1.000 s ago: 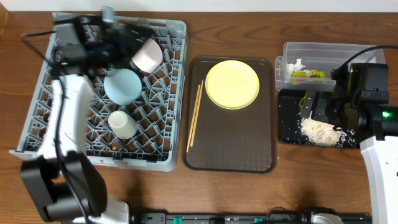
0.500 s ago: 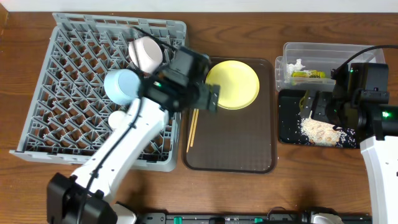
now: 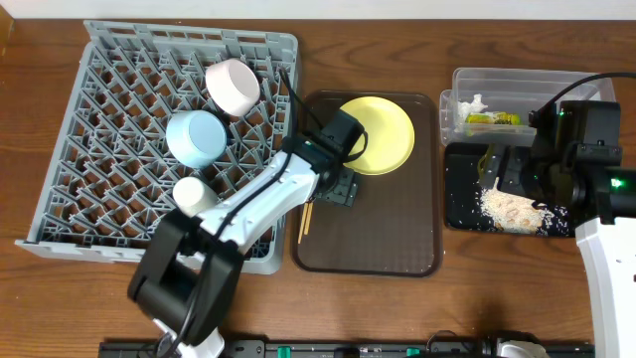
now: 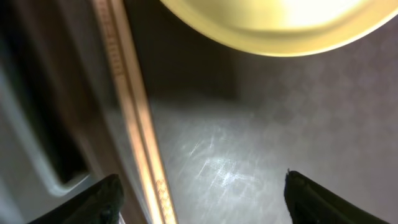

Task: Sort waste into correct bins and load items into the dishwasher
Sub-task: 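Reach the left gripper down to the wooden chopsticks on the tray, then grasp one chopstick with the left gripper and place it in the rack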

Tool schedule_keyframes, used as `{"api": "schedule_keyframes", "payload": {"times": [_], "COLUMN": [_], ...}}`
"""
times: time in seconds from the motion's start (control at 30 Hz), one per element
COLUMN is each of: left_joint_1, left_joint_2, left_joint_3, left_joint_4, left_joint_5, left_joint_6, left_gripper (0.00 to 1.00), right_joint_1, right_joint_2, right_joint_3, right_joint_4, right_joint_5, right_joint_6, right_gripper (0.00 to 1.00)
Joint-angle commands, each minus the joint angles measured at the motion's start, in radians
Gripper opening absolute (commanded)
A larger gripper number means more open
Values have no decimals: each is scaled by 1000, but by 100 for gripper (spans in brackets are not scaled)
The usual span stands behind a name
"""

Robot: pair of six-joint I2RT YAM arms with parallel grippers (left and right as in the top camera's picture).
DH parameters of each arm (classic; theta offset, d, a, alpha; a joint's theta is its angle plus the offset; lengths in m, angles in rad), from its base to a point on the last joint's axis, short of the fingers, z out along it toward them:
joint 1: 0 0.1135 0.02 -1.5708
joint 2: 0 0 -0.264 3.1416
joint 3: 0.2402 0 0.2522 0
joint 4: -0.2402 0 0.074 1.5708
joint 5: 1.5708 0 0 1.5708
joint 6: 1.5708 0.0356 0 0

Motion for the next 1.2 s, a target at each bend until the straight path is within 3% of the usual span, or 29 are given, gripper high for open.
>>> {"api": "schedule_keyframes", "payload": {"times": [0.0,0.53,0.57,0.73,0.9,1.07,1.17], "left_joint_1": [0,0,0,-2,-2,-2,-2], "left_joint_2": [60,155,158,168,168,164,131], "left_joint_3": [-6,-6,-6,-6,-6,-6,-5], "left_joint_4": [37,48,45,37,33,16,3], "left_joint_5": [48,-5,-4,23,22,21,21], "left_joint_6": [-4,-4,-4,-4,-4,-3,-3], "left_gripper": [81,81,79,46,20,6,6], "right_joint_1": [-4,-4,-4,-4,-4,-4,-4], "right_joint_2": [-7,-7,-7,-7,-7,-7,-7], "right_joint_3": [16,16,16,16,16,16,16], "right_joint_4": [-4,-4,-4,-4,-5,-10,-15], "right_joint_5": [9,9,9,9,9,9,9], "right_joint_6": [0,0,0,0,0,0,0], "right_gripper": [94,94,94,94,94,94,93]}}
